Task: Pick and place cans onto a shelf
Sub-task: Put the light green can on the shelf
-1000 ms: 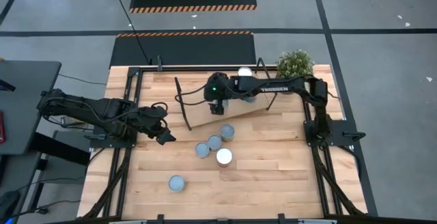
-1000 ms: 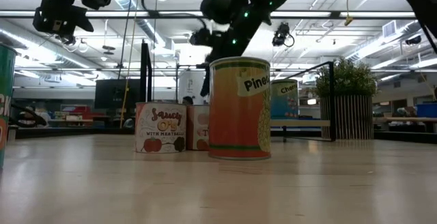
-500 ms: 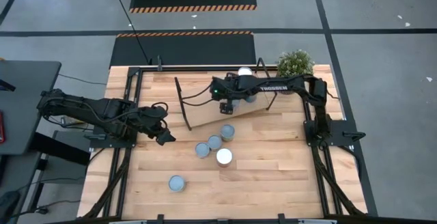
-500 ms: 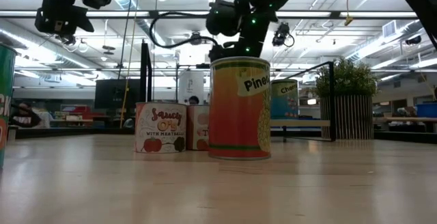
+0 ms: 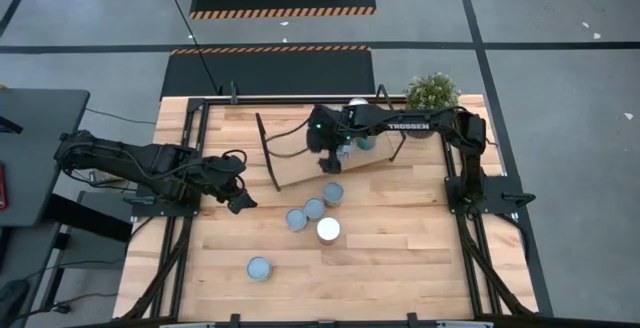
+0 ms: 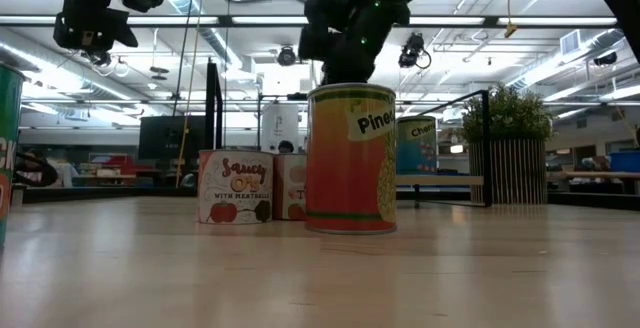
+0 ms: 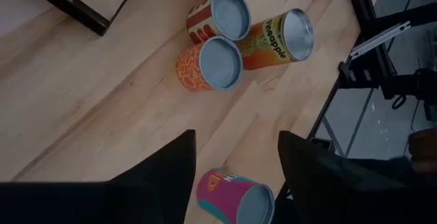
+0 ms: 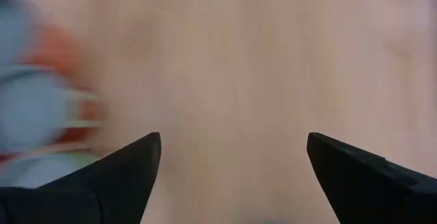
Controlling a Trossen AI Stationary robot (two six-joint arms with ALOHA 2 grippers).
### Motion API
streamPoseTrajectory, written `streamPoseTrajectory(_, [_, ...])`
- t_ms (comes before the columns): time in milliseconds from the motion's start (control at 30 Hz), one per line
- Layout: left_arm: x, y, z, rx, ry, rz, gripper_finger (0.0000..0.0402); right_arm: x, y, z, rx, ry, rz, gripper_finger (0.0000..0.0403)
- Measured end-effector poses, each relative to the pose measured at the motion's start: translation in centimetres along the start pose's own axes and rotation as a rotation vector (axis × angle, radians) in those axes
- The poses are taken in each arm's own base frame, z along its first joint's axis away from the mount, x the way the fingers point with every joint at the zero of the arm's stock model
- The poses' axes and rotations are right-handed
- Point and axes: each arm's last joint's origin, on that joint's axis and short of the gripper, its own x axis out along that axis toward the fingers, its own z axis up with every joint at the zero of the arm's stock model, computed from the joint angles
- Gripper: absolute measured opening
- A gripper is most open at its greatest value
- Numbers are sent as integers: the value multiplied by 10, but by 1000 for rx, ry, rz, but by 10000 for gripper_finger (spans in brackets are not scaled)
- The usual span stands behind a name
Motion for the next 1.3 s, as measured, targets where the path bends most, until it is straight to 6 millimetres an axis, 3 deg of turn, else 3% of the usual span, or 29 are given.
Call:
streamPoseTrajectory(300, [0,0,-1,-50,21,-12,213,-7,38,10,-124,-46,157,375])
streamPoseTrajectory(500, [0,0,-1,14,21,-11,213,-9,61,11,-207,-15,197,388])
streamPoseTrajectory(1033, [0,0,-1,-2,20,-12,213,-9,70,-2,-312,141,198,399])
streamPoseTrajectory(1300, [0,-1,-1,-9,20,-13,213,-4,89,-5,-402,186,155,399])
